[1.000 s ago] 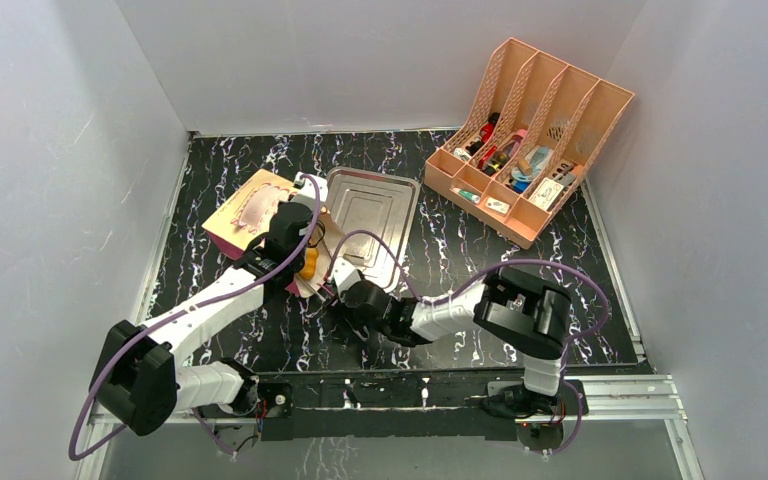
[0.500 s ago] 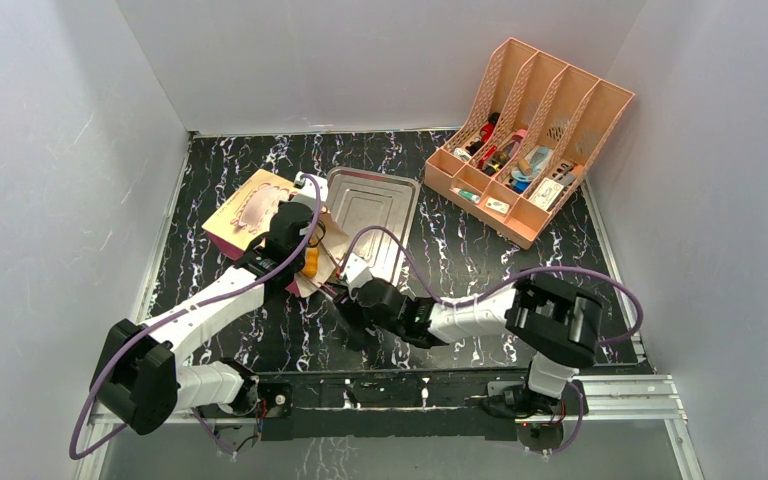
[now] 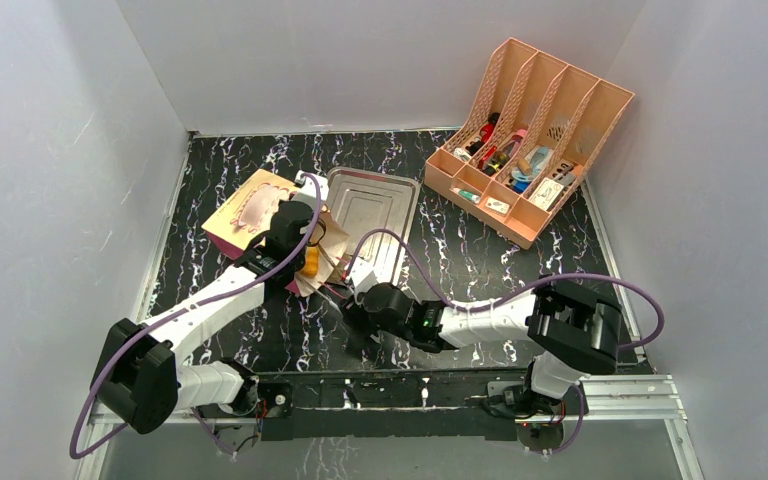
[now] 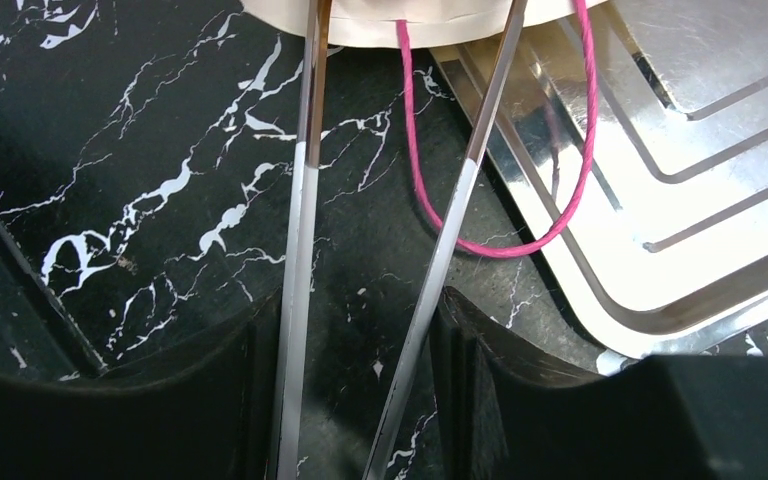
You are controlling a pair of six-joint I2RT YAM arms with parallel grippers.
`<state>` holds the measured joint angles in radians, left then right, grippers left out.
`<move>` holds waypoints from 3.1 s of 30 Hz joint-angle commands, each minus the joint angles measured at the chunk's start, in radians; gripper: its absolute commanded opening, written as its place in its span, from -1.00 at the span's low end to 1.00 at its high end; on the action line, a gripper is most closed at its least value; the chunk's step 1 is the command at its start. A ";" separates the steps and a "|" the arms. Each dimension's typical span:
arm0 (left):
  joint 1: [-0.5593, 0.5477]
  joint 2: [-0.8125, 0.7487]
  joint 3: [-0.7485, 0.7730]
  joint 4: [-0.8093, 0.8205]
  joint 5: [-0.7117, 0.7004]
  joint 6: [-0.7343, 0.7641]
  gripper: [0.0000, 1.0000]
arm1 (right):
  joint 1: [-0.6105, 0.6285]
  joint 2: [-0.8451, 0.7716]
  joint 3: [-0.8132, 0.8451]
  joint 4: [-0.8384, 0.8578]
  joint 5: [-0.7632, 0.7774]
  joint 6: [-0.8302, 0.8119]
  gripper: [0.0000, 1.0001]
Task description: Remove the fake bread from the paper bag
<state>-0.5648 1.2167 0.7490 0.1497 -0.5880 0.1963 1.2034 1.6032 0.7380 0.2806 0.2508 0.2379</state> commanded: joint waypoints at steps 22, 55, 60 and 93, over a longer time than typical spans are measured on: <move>0.006 -0.012 0.033 -0.021 -0.018 -0.033 -1.00 | 0.022 -0.022 0.126 0.002 0.070 -0.007 -0.07; 0.005 -0.027 0.021 -0.015 -0.020 -0.034 -1.00 | 0.044 -0.003 0.161 -0.043 0.143 0.016 -0.68; 0.005 -0.031 0.021 -0.020 -0.026 -0.030 -1.00 | 0.060 -0.046 0.141 -0.064 0.182 0.020 -0.84; 0.200 -0.126 0.081 -0.170 -0.026 -0.139 -1.00 | -0.039 -0.306 0.047 -0.287 0.378 0.190 -0.89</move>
<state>-0.3676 1.1580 0.7891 0.0208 -0.6250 0.0994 1.2343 1.2175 0.6903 -0.1299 0.6136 0.4252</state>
